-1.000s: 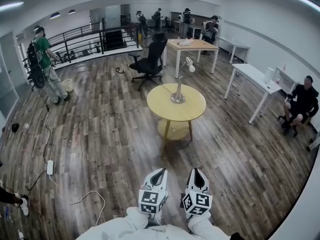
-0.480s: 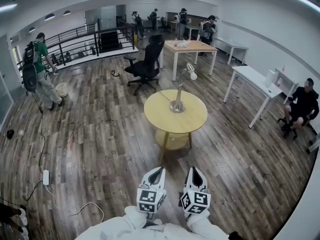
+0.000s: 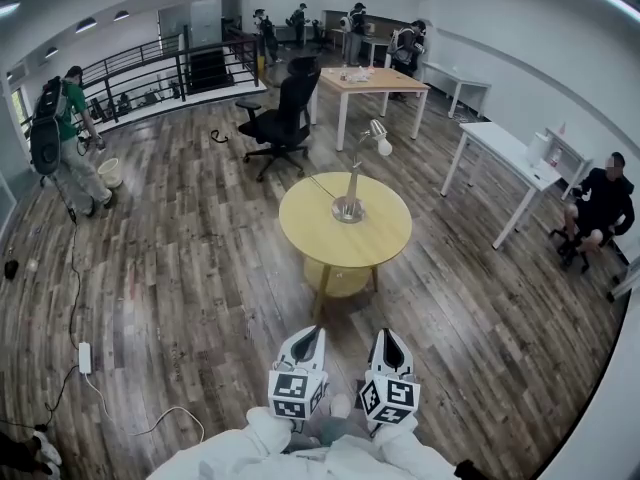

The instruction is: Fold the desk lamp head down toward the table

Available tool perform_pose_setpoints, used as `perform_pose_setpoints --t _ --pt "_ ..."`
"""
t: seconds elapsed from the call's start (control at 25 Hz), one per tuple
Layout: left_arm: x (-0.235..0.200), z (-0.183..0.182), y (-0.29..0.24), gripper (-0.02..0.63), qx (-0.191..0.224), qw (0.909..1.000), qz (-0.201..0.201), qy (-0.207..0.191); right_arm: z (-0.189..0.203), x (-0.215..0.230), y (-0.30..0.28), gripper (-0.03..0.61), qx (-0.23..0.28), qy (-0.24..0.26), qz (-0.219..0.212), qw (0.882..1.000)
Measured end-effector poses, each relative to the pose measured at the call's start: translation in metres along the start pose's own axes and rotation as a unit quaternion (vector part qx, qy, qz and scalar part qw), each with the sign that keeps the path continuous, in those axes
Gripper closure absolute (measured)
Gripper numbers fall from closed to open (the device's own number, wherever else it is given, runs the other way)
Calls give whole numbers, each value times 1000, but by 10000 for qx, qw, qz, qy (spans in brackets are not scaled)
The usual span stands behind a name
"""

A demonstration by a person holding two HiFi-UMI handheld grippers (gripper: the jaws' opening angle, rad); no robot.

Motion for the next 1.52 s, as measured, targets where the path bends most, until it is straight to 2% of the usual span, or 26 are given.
perform_pose_setpoints --t 0.36,0.64,1.04,1.52 --pt "-22 5 -33 615 -89 9999 -75 1 5 5 -45 568 -34 -41 -83 10000" --pt "-38 0 -86 615 -114 9998 -186 -41 -1 23 -104 568 -21 -59 -222 9997" --pt "-61 -22 -189 616 -113 9993 -342 -56 -26 58 -207 568 26 -49 -396 9992" --pt "-81 -42 -316 615 -66 9994 -346 -29 -44 110 -322 568 40 -16 -431 9991"
Point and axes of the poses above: the fingertips, and each gripper's own axes: y backward along the fingers, x to its right, z out of its underside, the point moved 9 cm from there along y, backward along the fingers, and after that the axes turned 1 degree about z, right-handed, at the moved point
